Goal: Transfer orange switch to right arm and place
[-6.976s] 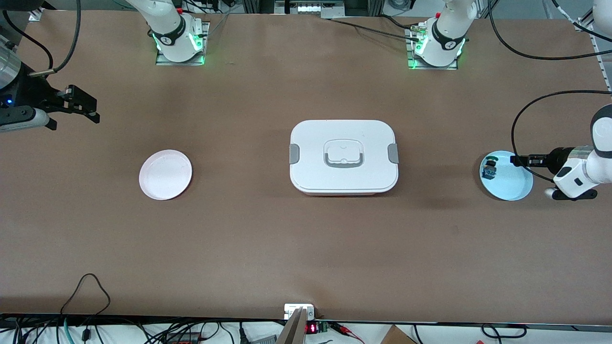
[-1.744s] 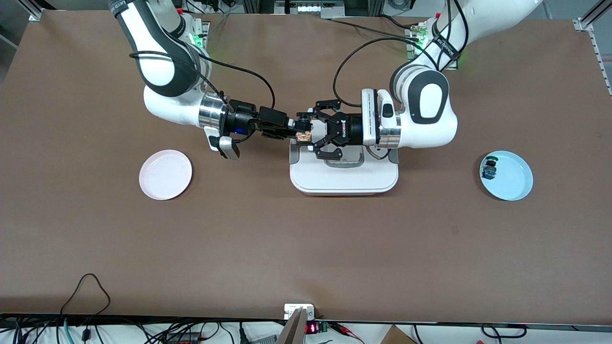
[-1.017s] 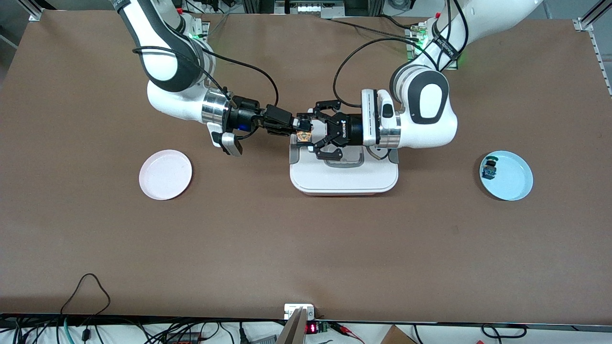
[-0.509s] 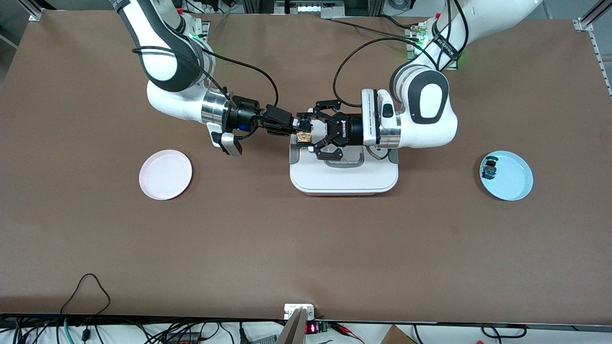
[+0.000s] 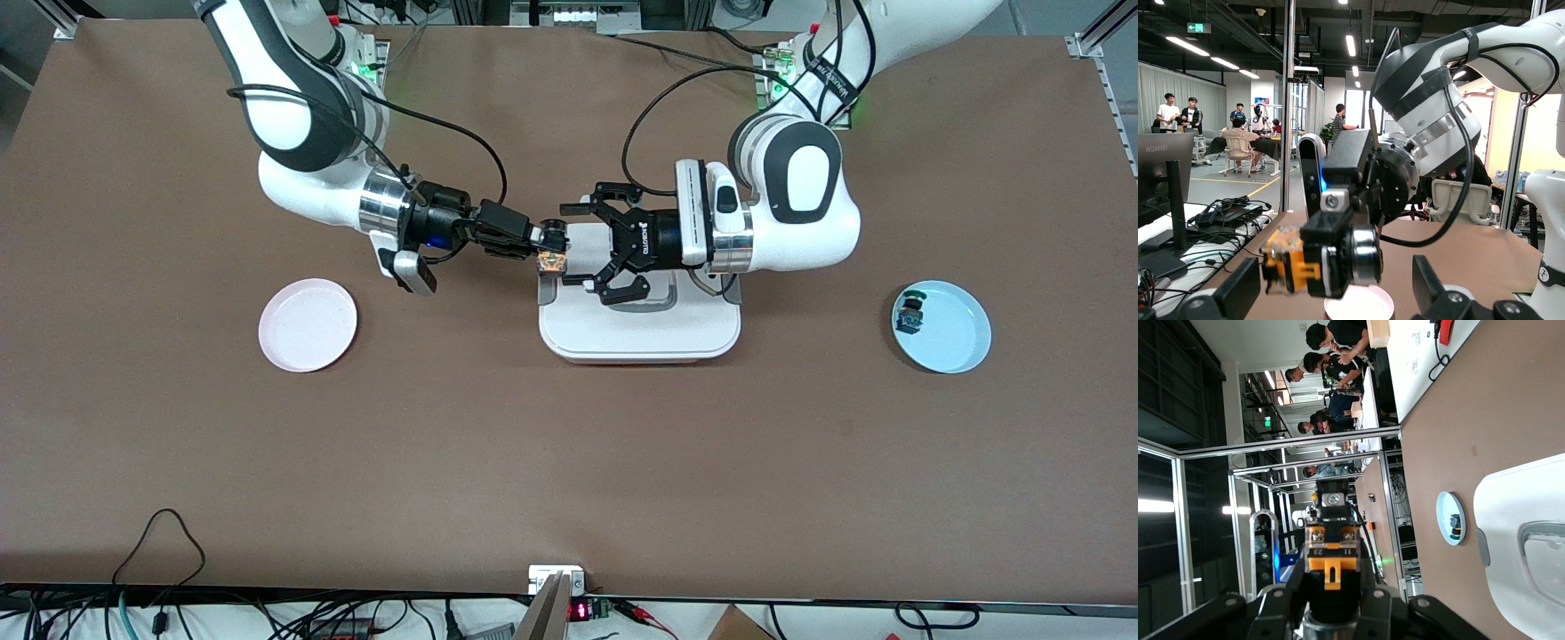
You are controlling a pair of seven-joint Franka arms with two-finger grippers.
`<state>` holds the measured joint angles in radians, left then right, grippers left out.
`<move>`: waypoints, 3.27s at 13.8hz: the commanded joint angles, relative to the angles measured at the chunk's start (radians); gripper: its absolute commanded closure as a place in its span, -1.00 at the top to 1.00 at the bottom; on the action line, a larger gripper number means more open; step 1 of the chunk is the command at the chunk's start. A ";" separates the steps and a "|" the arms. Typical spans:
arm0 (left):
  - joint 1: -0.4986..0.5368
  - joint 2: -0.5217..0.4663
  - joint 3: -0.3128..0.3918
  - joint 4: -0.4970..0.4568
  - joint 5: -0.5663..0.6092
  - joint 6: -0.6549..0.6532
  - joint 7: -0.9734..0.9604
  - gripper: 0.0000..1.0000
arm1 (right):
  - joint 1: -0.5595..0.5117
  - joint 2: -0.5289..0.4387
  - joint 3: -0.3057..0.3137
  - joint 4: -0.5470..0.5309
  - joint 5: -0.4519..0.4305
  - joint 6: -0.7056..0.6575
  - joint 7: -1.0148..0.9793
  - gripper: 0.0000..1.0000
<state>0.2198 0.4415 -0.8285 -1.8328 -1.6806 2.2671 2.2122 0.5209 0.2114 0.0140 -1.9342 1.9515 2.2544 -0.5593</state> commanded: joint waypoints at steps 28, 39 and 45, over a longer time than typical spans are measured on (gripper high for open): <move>0.219 -0.213 0.012 0.040 1.410 -0.683 -1.630 1.00 | -0.490 -0.167 -0.011 -0.104 -1.838 -0.227 0.469 -1.00; 0.228 -0.181 0.122 0.355 1.937 -0.848 -2.039 1.00 | -0.481 -0.066 -0.009 -0.345 -1.870 0.214 0.467 -1.00; -0.064 -0.317 0.599 0.302 1.722 -0.742 -2.206 1.00 | -0.483 0.041 -0.009 -0.367 -1.870 0.364 0.463 -1.00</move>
<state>0.2648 0.1946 -0.3497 -1.4862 0.0641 1.5125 0.0769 0.0400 0.2240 -0.0002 -2.2952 0.0997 2.5655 -0.1132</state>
